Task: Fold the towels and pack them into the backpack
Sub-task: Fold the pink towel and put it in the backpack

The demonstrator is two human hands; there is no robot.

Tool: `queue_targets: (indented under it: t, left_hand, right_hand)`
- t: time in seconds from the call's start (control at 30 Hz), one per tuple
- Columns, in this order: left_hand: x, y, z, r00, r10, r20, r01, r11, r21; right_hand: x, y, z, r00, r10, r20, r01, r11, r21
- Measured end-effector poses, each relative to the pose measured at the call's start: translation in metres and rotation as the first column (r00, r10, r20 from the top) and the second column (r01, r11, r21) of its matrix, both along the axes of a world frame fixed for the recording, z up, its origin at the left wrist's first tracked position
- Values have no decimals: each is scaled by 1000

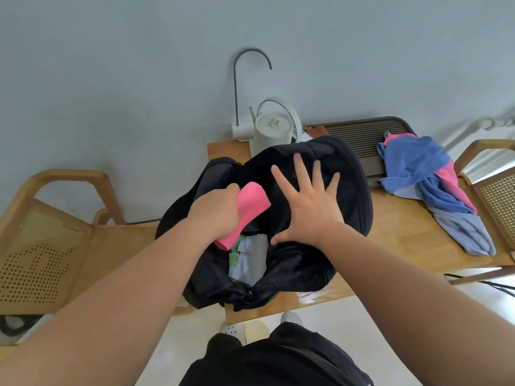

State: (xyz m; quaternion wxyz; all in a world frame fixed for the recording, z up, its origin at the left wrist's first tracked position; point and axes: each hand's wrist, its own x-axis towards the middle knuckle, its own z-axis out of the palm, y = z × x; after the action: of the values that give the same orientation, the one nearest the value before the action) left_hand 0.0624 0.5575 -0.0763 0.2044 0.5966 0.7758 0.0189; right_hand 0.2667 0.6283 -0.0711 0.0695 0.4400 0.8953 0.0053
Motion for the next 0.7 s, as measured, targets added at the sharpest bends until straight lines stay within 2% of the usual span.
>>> queue_targets:
  t: [0.1,0.23,0.3,0.33,0.4,0.47,0.53,0.6,0.7]
  left_hand:
    - [6,37,-22,996,62,70,-45,972,-232]
    - [27,66,-64,990,133,-46,-139,863,-485]
    - [33,81,-80,988,147,-48,-149,824,-547]
    - [34,88,-86,989,138,-62,-149,826,-544]
    - [34,97,-95,989,40,-145,-101,890,-445]
    - [36,93,-97,962,-51,-267,-10,975,-222]
    - [41,82,-98,943,-74,-325,58,997,-57]
    - [49,71,-102,954,-107,-282,76,990,-121]
    - [60,56,-110,990,-66,-124,19,938,-346]
  right_hand:
    - [5,3,-3,1000,-6,23,6,1000,5]
    - [11,8,-5,1000,-3,30,3,1000,-11]
    - [12,12,-4,999,10,32,-9,1000,-12]
    - [13,14,-4,999,17,32,-16,1000,-11]
    - [13,16,-5,999,26,28,-25,1000,-16]
    - [14,17,-6,1000,17,25,-17,1000,-18]
    - [14,17,-8,1000,4,27,-3,1000,-27]
    - [13,17,-8,1000,-1,27,2,999,-32]
    - [14,19,-6,999,-6,35,7,999,-40]
